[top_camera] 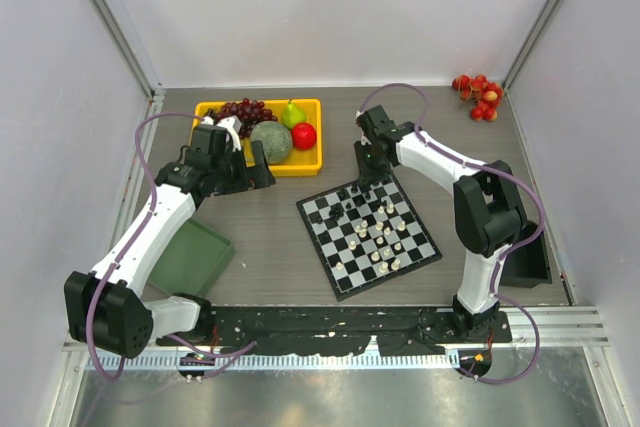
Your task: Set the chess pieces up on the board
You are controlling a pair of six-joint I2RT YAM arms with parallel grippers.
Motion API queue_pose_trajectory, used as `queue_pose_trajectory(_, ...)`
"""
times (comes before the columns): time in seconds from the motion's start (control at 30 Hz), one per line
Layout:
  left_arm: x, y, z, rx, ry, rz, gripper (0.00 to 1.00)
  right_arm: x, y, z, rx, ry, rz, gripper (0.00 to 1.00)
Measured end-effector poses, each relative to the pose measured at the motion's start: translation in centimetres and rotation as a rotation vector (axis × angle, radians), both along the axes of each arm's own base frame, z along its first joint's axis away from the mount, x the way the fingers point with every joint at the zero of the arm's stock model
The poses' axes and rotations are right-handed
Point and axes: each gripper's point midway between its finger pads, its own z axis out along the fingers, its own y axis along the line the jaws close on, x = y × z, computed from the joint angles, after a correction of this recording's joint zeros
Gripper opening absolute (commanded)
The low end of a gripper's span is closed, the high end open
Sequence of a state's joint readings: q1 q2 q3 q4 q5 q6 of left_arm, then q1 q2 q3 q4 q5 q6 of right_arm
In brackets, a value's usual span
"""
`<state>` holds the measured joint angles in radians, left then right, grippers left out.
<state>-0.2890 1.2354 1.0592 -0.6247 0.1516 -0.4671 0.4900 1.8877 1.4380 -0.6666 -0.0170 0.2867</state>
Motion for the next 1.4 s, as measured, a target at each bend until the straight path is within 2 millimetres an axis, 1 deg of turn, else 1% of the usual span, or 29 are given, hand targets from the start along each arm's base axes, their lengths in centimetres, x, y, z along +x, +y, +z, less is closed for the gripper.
queue_pose_trajectory(0.2, 0.0, 0.0, 0.0, 0.0, 0.0, 0.0, 1.0, 0.0, 0.0, -0.1, -0.002, 0.002, 0.0, 0.31)
queue_pose_trajectory(0.33, 0.0, 0.0, 0.0, 0.0, 0.0, 0.0, 1.0, -0.1, -0.1, -0.6, -0.009, 0.013, 0.0, 0.3)
queue_pose_trajectory(0.4, 0.0, 0.0, 0.0, 0.0, 0.0, 0.0, 1.0, -0.1, -0.1, -0.9, -0.013, 0.021, 0.0, 0.28)
queue_pose_trajectory(0.5, 0.0, 0.0, 0.0, 0.0, 0.0, 0.0, 1.0, -0.1, -0.1, -1.2, -0.018, 0.027, -0.001, 0.22)
queue_pose_trajectory(0.63, 0.0, 0.0, 0.0, 0.0, 0.0, 0.0, 1.0, -0.2, -0.2, -1.3, -0.02, 0.028, -0.001, 0.18)
queue_pose_trajectory(1.03, 0.0, 0.0, 0.0, 0.0, -0.001, 0.001, 1.0, 0.4, -0.7, -1.3, -0.051, 0.002, -0.021, 0.19)
queue_pose_trajectory(1.3, 0.0, 0.0, 0.0, 0.0, -0.001, 0.001, 1.0, 0.9, -0.6, -1.3, -0.052, -0.006, -0.027, 0.19)
queue_pose_trajectory(1.37, 0.0, 0.0, 0.0, 0.0, -0.001, 0.001, 0.99, 1.0, -0.6, -1.3, -0.051, -0.009, -0.028, 0.2)
queue_pose_trajectory(1.4, 0.0, 0.0, 0.0, 0.0, -0.001, 0.001, 1.0, 1.0, -0.6, -1.3, -0.051, -0.009, -0.028, 0.24)
